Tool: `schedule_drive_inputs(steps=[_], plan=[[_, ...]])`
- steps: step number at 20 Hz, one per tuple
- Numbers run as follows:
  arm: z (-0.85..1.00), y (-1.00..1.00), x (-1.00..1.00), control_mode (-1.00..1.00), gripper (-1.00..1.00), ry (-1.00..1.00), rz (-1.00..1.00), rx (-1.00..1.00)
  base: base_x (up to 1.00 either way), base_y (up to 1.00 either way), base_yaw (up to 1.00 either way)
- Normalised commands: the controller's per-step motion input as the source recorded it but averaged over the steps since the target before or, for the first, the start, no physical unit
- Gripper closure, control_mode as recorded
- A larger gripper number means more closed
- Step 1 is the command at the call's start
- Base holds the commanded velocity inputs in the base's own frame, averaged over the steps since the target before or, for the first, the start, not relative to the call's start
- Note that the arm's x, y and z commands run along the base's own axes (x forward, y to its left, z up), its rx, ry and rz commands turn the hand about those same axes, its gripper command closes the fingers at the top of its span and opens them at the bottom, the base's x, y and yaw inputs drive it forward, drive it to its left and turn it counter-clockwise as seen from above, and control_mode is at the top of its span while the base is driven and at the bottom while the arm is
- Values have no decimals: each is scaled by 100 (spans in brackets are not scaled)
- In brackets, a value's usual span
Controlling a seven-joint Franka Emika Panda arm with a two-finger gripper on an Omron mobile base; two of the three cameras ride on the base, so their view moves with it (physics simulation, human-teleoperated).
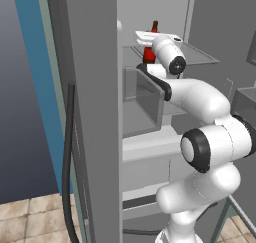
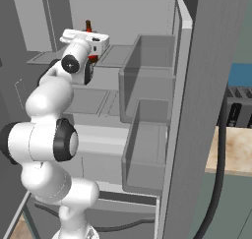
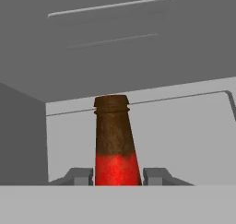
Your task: Place the beer and liquor on the top shelf of the fridge to keep them out of children's reach, and place the tomato on lower shelves for easy access.
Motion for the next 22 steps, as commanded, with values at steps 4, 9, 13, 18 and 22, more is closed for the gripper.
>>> schedule_drive_inputs(steps=[4, 9, 13, 18, 22], plan=[[0, 7, 52, -100, 100, 0, 0, -1, 0, 0, 0], [-1, 14, 54, -100, 100, 0, 0, -3, 0, 0, 0], [-5, 12, 49, -100, -100, 0, 0, -3, 0, 0, 0], [-1, 6, 47, -100, -100, 0, 0, -1, 0, 0, 0], [0, 0, 35, -100, -100, 0, 0, 0, 0, 0, 0]])
